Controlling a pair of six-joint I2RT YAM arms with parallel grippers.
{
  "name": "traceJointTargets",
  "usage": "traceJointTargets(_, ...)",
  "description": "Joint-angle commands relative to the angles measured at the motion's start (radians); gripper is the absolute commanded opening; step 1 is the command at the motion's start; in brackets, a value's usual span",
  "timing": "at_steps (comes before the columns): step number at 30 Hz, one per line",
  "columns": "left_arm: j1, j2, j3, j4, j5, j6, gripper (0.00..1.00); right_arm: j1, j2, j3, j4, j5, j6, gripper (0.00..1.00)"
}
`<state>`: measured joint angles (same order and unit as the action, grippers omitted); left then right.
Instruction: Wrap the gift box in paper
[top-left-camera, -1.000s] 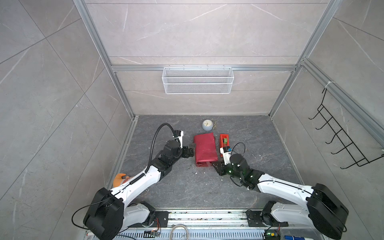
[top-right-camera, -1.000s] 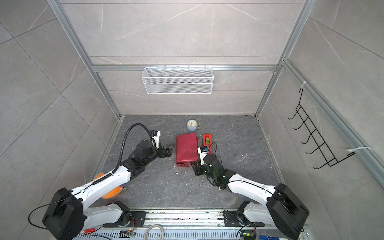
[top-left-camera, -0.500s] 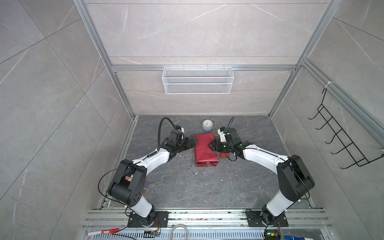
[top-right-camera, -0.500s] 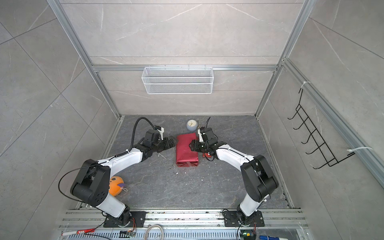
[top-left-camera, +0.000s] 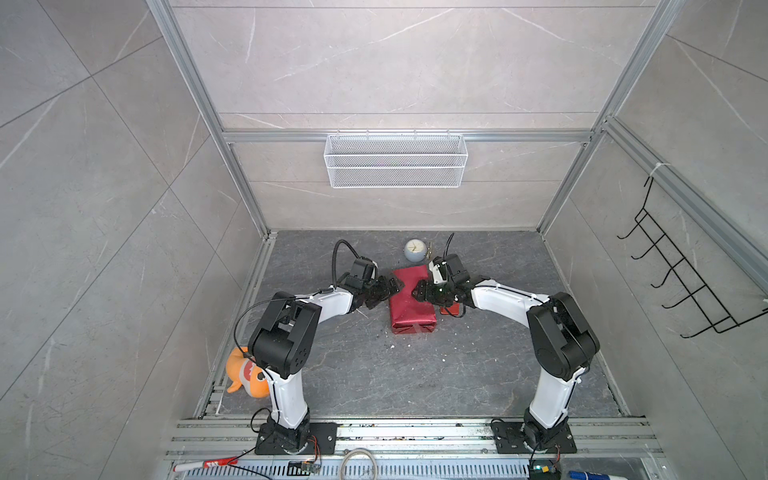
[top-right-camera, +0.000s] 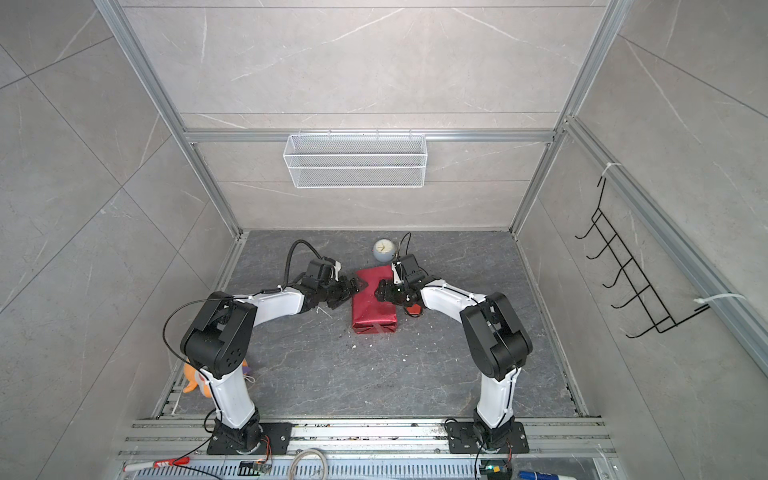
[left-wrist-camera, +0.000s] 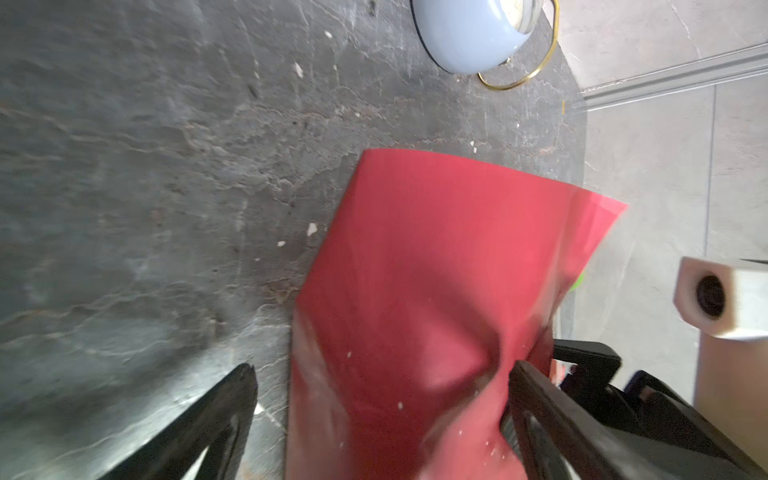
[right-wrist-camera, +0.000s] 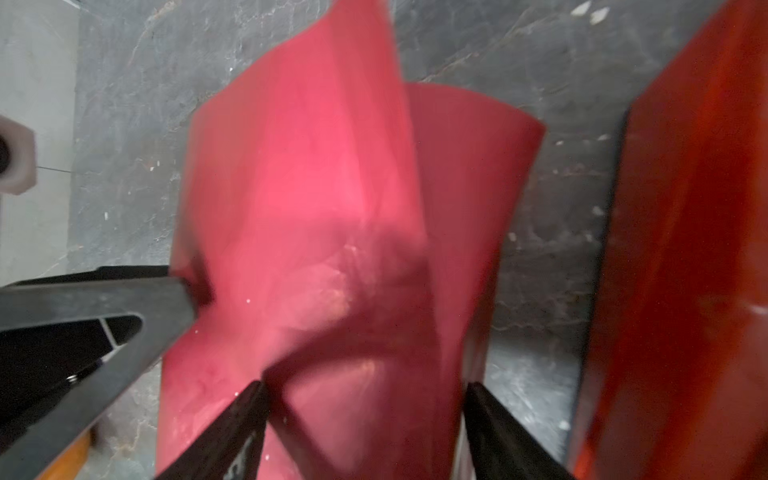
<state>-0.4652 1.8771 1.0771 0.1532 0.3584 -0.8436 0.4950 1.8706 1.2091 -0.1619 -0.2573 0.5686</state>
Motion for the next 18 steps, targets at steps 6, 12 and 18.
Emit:
traceJointTargets(6,-0.006,-0.017,0.052,0.108,0.074,-0.048,0.93,0.000,-0.060,-0.022,0.165,-0.092,0.056,0.76)
traceJointTargets(12,-0.006,-0.085,0.046,0.136,0.073,-0.054,0.94,-0.001,-0.127,-0.072,0.270,-0.114,0.095,0.76)
traceJointTargets(18,-0.006,-0.133,0.029,0.173,0.062,-0.072,0.96,-0.001,-0.172,-0.113,0.326,-0.112,0.108,0.76)
